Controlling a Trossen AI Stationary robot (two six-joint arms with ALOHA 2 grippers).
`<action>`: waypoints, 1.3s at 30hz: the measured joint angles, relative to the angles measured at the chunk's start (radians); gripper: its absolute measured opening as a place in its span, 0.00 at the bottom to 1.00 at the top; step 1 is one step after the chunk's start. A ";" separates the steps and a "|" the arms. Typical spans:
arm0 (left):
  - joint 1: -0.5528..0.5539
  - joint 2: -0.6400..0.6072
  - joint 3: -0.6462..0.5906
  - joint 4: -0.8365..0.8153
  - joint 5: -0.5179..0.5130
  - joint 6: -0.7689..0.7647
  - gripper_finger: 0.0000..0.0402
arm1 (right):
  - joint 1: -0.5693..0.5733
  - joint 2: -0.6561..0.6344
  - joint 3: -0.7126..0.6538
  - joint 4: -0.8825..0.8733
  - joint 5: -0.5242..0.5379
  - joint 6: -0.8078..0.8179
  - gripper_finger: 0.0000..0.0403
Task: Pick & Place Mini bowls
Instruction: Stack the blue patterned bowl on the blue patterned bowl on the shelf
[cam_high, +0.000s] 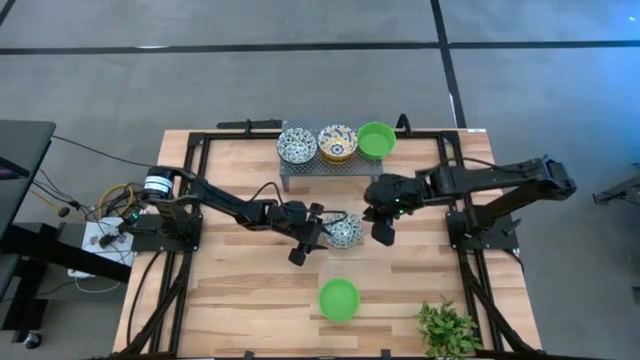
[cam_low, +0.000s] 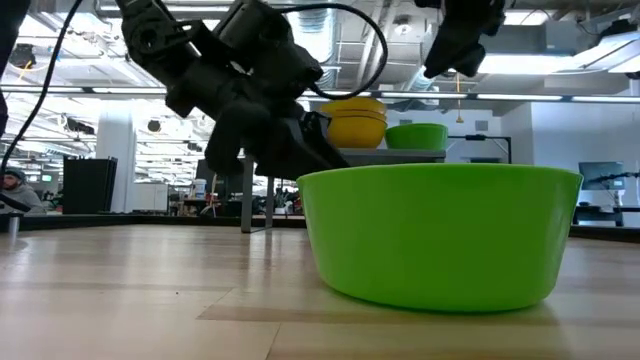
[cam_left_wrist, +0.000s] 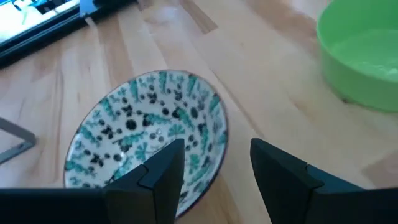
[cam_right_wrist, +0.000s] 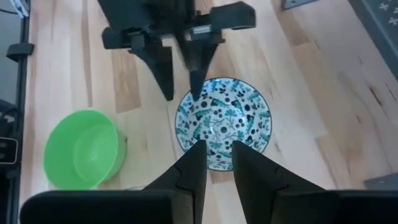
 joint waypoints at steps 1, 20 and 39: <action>0.005 0.006 0.000 0.007 0.000 0.002 0.46 | 0.004 -0.004 -0.010 0.011 0.000 0.000 0.18; 0.036 0.075 0.000 0.008 -0.001 0.012 0.23 | 0.012 0.024 -0.044 0.131 0.000 -0.066 0.18; -0.056 -0.302 -0.002 -0.271 -0.189 -0.062 0.05 | 0.043 0.023 -0.159 0.256 0.000 -0.060 0.18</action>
